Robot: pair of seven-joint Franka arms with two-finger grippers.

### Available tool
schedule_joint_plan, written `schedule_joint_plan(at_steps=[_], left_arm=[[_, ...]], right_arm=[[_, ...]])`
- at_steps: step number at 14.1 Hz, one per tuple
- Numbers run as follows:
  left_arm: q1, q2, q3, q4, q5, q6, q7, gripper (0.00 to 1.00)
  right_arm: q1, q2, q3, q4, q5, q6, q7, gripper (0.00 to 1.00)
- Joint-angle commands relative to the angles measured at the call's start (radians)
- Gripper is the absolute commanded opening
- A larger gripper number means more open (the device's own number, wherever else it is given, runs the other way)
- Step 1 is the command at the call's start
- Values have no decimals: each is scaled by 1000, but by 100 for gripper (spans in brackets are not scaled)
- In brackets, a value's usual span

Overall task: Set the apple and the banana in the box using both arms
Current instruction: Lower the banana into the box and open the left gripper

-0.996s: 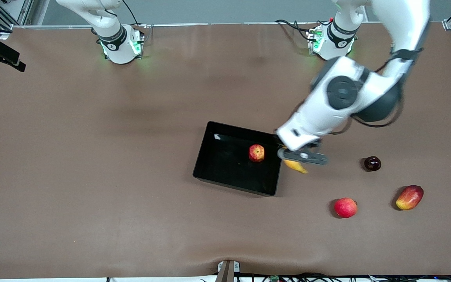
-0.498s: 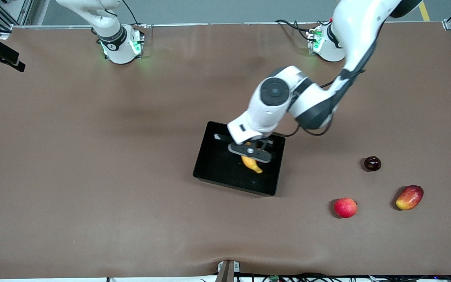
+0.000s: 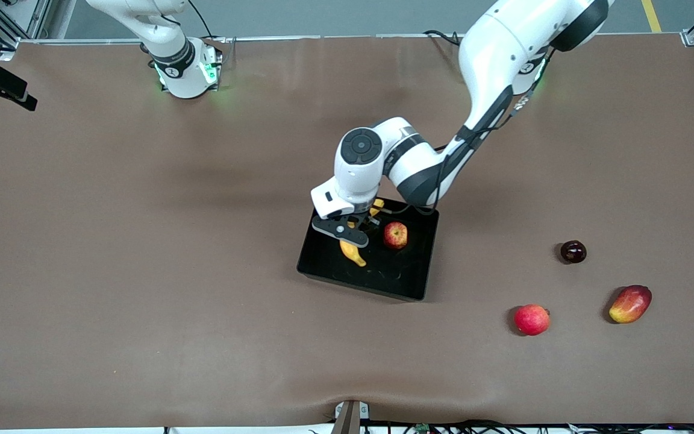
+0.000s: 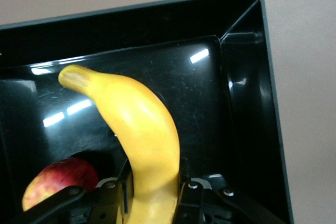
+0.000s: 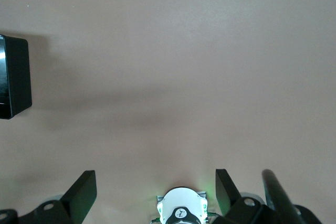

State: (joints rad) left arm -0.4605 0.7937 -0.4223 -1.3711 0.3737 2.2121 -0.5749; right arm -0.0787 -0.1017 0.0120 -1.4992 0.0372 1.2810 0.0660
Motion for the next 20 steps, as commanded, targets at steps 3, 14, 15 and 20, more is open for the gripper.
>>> schedule_joint_plan(at_steps=[3, 14, 15, 20], left_arm=[[-17, 74, 5, 29, 24, 40, -85, 0], [-47, 105, 112, 55, 34, 138, -103, 100], [-46, 96, 114, 75, 34, 138, -105, 100], [43, -48, 99, 81, 19, 49, -103, 100]], right_arm=[[-18, -4, 6, -1, 21, -2, -8, 100], [-21, -4, 6, -1, 21, -5, -8, 100], [-21, -4, 6, -1, 21, -5, -8, 100], [-21, -4, 5, -1, 21, -6, -8, 100]])
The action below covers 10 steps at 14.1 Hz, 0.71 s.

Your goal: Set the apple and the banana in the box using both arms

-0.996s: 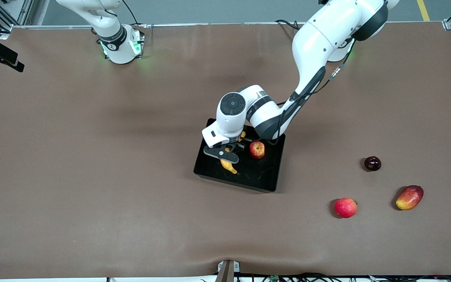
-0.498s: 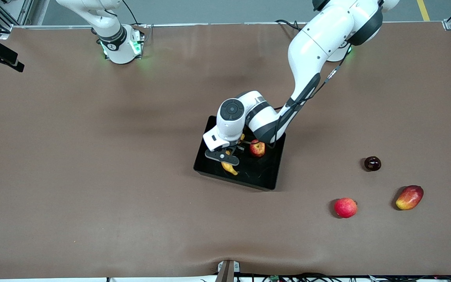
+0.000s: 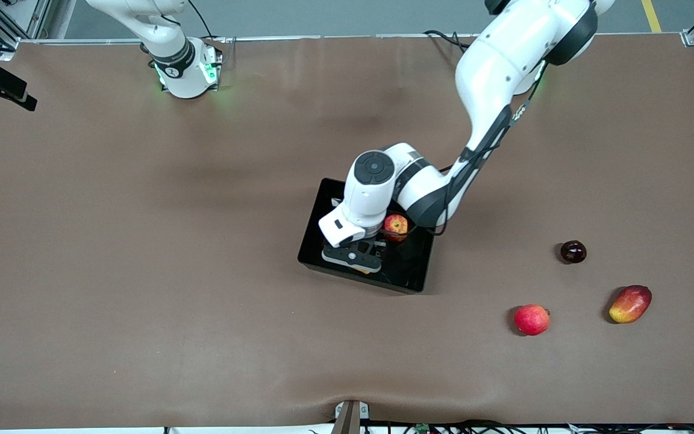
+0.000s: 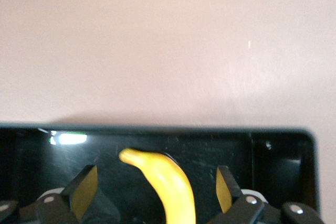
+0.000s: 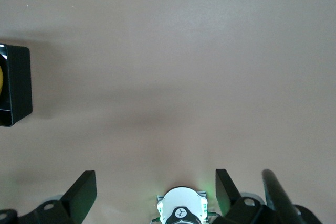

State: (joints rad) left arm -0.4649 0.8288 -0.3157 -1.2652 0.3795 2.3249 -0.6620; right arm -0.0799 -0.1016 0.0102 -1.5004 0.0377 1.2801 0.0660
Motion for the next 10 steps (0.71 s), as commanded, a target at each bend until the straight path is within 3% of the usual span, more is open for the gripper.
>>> schedule_joint_plan(at_steps=[1, 6, 10], left_arm=[[87, -127, -12, -25, -2, -102, -16, 100], [233, -328, -8, -34, -68, -278, 71, 100], [333, -424, -6, -51, -112, -315, 107, 100]], right_arm=[[-20, -4, 7, 0, 21, -5, -8, 100], [-34, -4, 7, 0, 21, -7, -9, 100], [-35, -4, 7, 0, 21, -7, -9, 100]])
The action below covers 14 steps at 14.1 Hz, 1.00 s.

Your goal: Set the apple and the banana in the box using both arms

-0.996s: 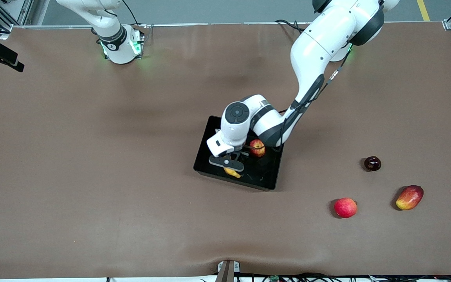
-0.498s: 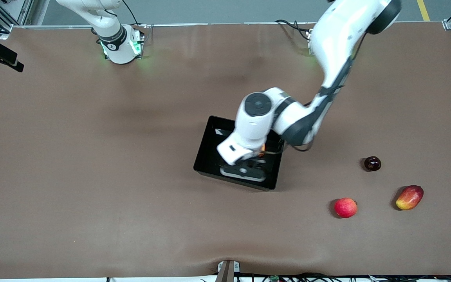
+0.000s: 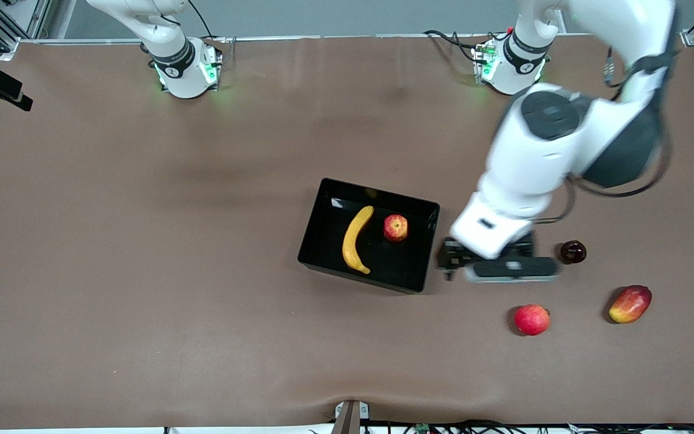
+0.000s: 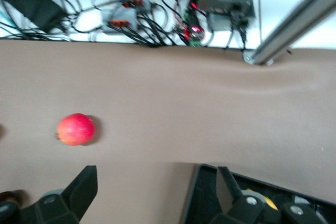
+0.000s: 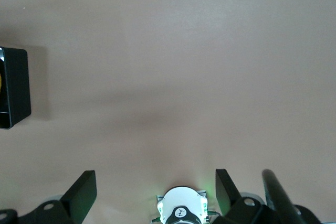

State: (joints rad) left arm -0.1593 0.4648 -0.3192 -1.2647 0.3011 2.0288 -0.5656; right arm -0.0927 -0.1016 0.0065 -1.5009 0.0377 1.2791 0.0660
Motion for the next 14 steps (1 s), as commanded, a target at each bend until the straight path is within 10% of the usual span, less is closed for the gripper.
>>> schedule_joint_plan(at_steps=[1, 14], left_arm=[[49, -80, -3, -50, -43, -54, 10, 100], [156, -379, 46, -189, -125, -391, 191, 100]], right_arm=[[-22, -4, 10, 1, 21, -6, -9, 100], [-27, -4, 10, -1, 21, -11, -9, 100]])
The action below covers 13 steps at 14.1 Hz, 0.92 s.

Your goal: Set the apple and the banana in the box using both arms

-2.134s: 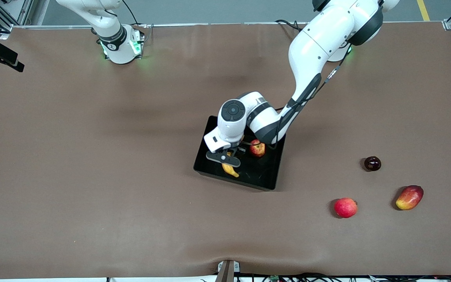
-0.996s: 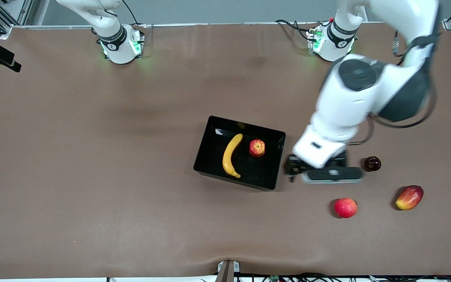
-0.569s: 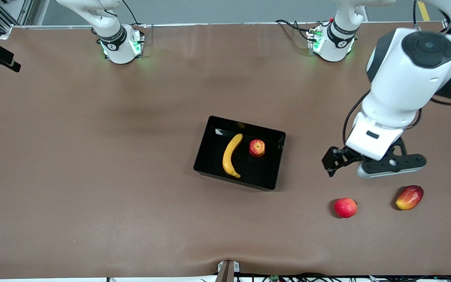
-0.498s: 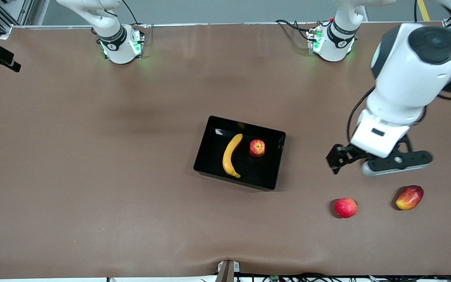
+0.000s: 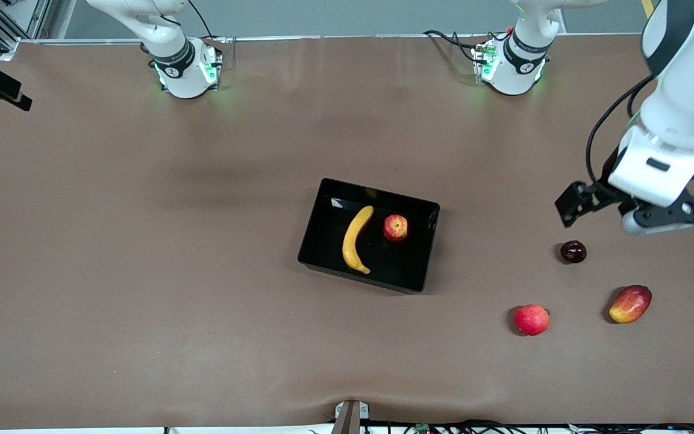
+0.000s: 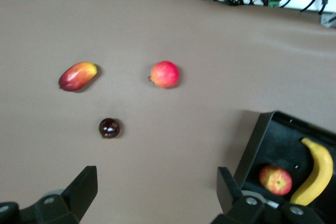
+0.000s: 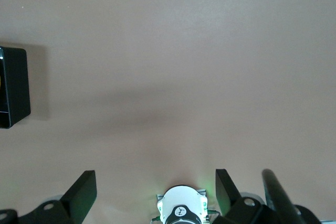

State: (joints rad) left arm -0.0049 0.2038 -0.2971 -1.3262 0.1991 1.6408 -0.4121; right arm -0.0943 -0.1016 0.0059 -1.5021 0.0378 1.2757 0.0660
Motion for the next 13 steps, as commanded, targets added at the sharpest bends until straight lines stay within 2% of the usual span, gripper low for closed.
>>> schedule_joint_plan(at_steps=[1, 4, 8, 13], left_arm=[[-1, -151, 39, -161, -24, -6, 58, 100], [-12, -243, 96, -252, -88, -6, 102, 100], [-32, -332, 193, -327, -185, -4, 234, 100], [-64, -374, 202, -366, -185, -7, 237, 100]], right_arm=[[-25, -4, 11, 0, 21, -7, -9, 100], [-30, -4, 11, -1, 21, -9, -9, 100], [-35, -4, 11, -1, 21, -9, -9, 100], [-35, -4, 11, -1, 21, -16, -9, 100]])
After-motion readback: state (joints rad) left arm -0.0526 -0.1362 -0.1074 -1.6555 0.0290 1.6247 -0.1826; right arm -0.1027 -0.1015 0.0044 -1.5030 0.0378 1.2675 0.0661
